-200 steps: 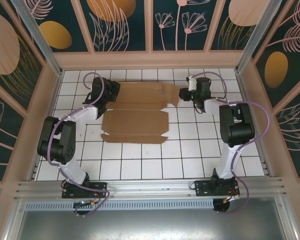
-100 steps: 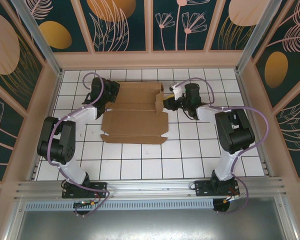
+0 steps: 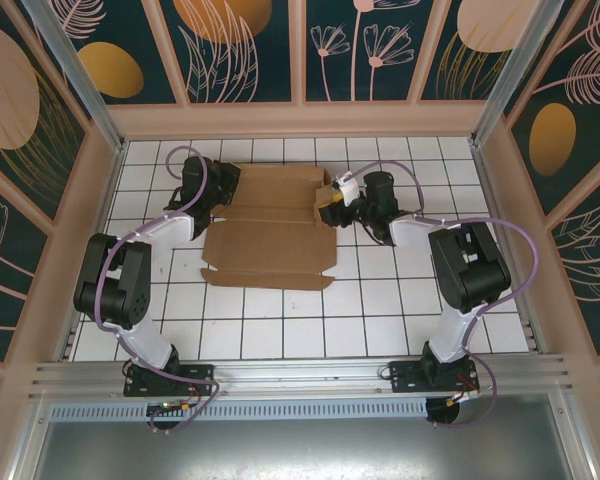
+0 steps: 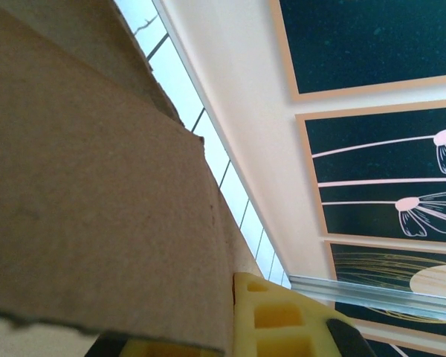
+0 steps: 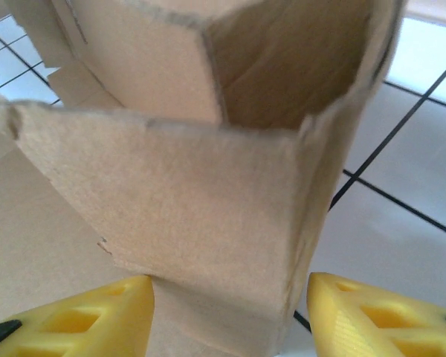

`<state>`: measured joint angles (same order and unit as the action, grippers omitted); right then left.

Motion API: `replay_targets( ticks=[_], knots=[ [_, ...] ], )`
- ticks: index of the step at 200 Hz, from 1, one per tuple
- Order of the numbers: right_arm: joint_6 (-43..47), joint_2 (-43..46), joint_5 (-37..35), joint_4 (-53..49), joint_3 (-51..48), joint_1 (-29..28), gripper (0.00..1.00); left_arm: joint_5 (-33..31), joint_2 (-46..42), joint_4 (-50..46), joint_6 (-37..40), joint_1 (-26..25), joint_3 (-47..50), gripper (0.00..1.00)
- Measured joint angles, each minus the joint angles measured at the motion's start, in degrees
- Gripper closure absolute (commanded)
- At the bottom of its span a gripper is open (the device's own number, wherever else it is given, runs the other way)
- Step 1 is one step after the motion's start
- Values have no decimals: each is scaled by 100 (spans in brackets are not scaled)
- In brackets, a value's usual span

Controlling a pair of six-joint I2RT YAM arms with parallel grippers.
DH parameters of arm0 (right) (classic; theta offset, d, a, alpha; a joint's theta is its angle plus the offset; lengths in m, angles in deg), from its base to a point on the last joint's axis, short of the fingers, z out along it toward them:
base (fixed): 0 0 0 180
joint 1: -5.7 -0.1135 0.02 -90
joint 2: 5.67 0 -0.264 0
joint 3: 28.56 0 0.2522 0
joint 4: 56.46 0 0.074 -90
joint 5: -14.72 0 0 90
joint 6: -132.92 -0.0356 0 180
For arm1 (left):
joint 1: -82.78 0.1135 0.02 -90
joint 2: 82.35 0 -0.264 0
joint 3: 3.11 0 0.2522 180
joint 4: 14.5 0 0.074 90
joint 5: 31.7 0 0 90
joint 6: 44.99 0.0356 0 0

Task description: Fold the paper box

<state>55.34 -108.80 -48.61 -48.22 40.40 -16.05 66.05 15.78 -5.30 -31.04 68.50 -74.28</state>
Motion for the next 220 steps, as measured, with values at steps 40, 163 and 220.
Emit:
replay_targets(
  ticks=[40, 163, 220],
  knots=[
    [157, -229, -186, -116, 492, -111, 50, 81, -44, 101, 39, 4, 96, 100],
    [302, -977, -2135, -398, 1327, -664, 60, 120, -57, 306, 90, 26, 229, 100],
    [116, -979, -2396, -431, 1329, -686, 64, 72, -133, 190, 90, 26, 232, 100]
  ],
)
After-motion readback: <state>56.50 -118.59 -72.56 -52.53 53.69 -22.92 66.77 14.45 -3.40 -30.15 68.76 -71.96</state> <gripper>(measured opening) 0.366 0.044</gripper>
